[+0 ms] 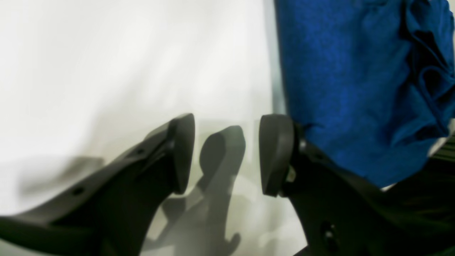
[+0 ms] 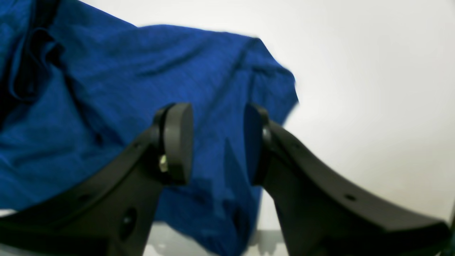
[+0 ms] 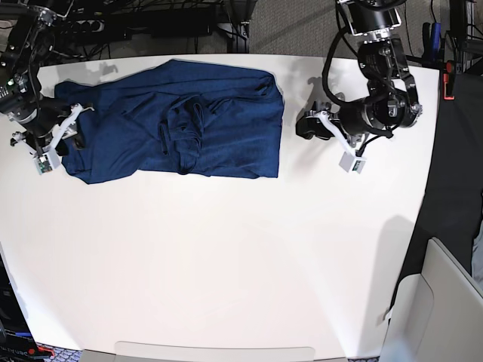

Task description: Fold the T-shirt properly

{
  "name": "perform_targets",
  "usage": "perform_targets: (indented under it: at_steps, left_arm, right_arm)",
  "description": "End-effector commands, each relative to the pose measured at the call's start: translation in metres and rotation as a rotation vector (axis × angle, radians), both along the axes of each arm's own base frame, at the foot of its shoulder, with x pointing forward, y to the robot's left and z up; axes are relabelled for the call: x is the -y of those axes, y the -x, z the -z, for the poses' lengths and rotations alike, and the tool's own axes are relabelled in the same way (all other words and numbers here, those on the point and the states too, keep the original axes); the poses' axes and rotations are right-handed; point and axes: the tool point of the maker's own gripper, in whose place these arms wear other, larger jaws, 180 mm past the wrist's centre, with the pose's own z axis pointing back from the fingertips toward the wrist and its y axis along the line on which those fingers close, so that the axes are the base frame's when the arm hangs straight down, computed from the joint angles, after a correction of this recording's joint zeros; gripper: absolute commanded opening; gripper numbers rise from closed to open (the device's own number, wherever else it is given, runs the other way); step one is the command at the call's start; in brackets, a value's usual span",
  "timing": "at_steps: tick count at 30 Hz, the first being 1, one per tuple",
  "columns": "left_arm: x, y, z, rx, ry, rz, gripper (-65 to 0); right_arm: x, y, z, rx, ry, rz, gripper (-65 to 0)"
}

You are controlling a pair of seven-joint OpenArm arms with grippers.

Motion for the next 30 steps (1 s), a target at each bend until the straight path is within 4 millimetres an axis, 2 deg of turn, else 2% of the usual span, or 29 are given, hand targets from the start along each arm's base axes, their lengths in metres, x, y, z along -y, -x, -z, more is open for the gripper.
perform_targets:
  at_steps: [1, 7, 14, 17, 20, 26, 30]
  left_arm:
    - [0.008, -0.004, -0.004, 0.008, 0.025, 0.01, -36.9]
    - [0.029, 0.006, 0.008, -0.045, 0.089, 0.011, -36.9]
    - [0.05, 0.017, 0.011, -0.061, 0.095, 0.08, -36.9]
    - [0.049, 0.016, 0.006, -0.043, 0.09, 0.081, -36.9]
    - [0.056, 0.013, -0.006, 0.015, 0.12, 0.118, -36.9]
    - [0.053, 0.011, -0.008, 0.029, 0.125, 0.116, -36.9]
    - [0.032, 0.008, -0.007, 0.033, 0.121, 0.039, -36.9]
  right_arm:
    - [0.005, -0.008, -0.017, 0.053, 0.019, -0.011, -40.8]
    - [0.009, -0.006, -0.017, 0.045, 0.033, -0.013, -40.8]
    - [0.009, -0.008, -0.018, 0.05, 0.032, -0.012, -40.8]
    - [0.009, -0.008, -0.018, 0.05, 0.032, -0.012, -40.8]
    - [0.009, -0.008, -0.018, 0.05, 0.032, -0.012, -40.8]
    - [0.01, -0.008, -0.018, 0.05, 0.031, -0.012, -40.8]
    - [0.01, -0.008, -0.018, 0.05, 0.031, -0.012, -40.8]
